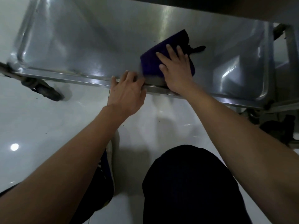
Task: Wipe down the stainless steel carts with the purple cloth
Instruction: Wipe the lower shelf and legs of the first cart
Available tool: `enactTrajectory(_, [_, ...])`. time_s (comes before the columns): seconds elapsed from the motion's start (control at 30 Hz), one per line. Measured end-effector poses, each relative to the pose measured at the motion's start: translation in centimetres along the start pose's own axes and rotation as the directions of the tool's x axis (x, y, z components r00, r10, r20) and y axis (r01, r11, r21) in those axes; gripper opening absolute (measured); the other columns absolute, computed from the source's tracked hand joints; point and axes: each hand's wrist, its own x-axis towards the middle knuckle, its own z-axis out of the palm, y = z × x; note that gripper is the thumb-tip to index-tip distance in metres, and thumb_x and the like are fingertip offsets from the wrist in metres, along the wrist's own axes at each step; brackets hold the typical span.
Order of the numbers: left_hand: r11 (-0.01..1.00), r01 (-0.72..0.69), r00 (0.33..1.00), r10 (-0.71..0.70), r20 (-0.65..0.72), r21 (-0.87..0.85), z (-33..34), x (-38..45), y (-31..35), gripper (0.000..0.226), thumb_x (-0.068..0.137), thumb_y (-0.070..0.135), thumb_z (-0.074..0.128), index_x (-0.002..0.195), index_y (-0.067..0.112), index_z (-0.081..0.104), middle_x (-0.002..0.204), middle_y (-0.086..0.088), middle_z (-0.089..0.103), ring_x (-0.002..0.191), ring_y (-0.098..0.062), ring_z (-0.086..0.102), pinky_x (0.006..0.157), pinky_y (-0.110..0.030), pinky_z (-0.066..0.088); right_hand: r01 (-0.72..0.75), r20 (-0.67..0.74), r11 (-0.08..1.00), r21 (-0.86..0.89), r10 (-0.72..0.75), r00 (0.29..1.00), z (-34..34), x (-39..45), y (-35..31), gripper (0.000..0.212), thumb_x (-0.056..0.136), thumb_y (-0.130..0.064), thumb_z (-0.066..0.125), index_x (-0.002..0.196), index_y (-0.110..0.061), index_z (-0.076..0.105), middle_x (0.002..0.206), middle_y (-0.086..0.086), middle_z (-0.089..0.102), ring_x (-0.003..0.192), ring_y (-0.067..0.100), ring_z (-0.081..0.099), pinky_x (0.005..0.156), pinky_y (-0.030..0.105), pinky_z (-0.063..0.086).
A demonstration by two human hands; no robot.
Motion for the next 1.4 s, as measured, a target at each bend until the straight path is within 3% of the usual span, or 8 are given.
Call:
enactTrajectory(0.27, [0.994,-0.11,0.994,0.11,0.026,-0.019,1.0,2.3,6.9,0.038,0.099,0.037,0.048,0.134,0.022,0.055,0.141,-0.008,0.045,0.136,-0.031,0.038,0.108,-0.061,0.035,-0.208,-0.034,0.976,0.06,0.21,0.977,-2.6,-5.6,10.0,0.048,0.108,-0.033,0.03,0.156,-0.033,0.028,0.168,0.004,0.01,0.153,0.034,0.002,0.123,0.05,0.002])
enactTrajectory(0.57, [0.993,-0.118,0.993,0.118,0.031,-0.004,2.3,4.4,11.0,0.036,0.095,0.04,0.052,0.125,0.022,0.061,0.133,-0.01,0.047,0.126,-0.035,0.041,0.097,-0.058,0.043,-0.449,-0.131,0.892,0.051,0.452,0.882,-4.6,-10.5,19.6,0.048,0.107,-0.033,0.031,0.155,-0.03,0.031,0.166,0.008,0.016,0.152,0.037,0.008,0.122,0.055,0.007])
enactTrajectory(0.83, [0.987,-0.162,0.987,0.162,-0.015,0.002,2.5,4.6,10.1,0.04,0.094,0.041,0.052,0.13,0.027,0.06,0.137,-0.004,0.049,0.129,-0.03,0.042,0.094,-0.054,0.042,-0.478,-0.111,0.874,0.088,0.485,0.867,-5.0,-8.7,18.7,0.049,0.108,-0.031,0.03,0.156,-0.031,0.028,0.167,0.005,0.011,0.154,0.032,0.0,0.122,0.055,0.001])
enactTrajectory(1.0, [0.979,-0.196,0.979,0.192,-0.063,-0.057,1.9,4.9,6.7,0.037,0.093,0.033,0.056,0.127,0.02,0.063,0.138,-0.005,0.052,0.129,-0.03,0.047,0.092,-0.051,0.043,-0.481,-0.111,0.874,0.063,0.486,0.867,-4.7,-5.8,16.9,0.05,0.108,-0.031,0.03,0.157,-0.029,0.027,0.168,0.006,0.007,0.154,0.034,-0.003,0.121,0.058,0.002])
enactTrajectory(1.27, [0.999,0.003,0.983,-0.011,-0.181,-0.043,0.7,4.7,-0.1,0.027,0.092,0.031,0.058,0.117,0.023,0.067,0.13,-0.007,0.055,0.124,-0.034,0.045,0.093,-0.052,0.039,-0.387,-0.098,0.922,-0.012,0.384,0.918,-3.1,0.6,11.1,0.05,0.108,-0.03,0.027,0.158,-0.028,0.023,0.168,0.005,0.006,0.153,0.035,-0.003,0.121,0.058,0.003])
enactTrajectory(1.4, [0.999,-0.024,0.99,0.019,-0.142,-0.03,0.5,4.5,-1.3,0.033,0.093,0.036,0.056,0.123,0.026,0.066,0.131,-0.004,0.056,0.125,-0.033,0.048,0.095,-0.05,0.041,-0.307,-0.081,0.952,-0.009,0.305,0.949,-2.2,4.1,6.9,0.049,0.107,-0.032,0.027,0.156,-0.032,0.025,0.168,0.004,0.007,0.153,0.034,-0.002,0.121,0.057,0.001])
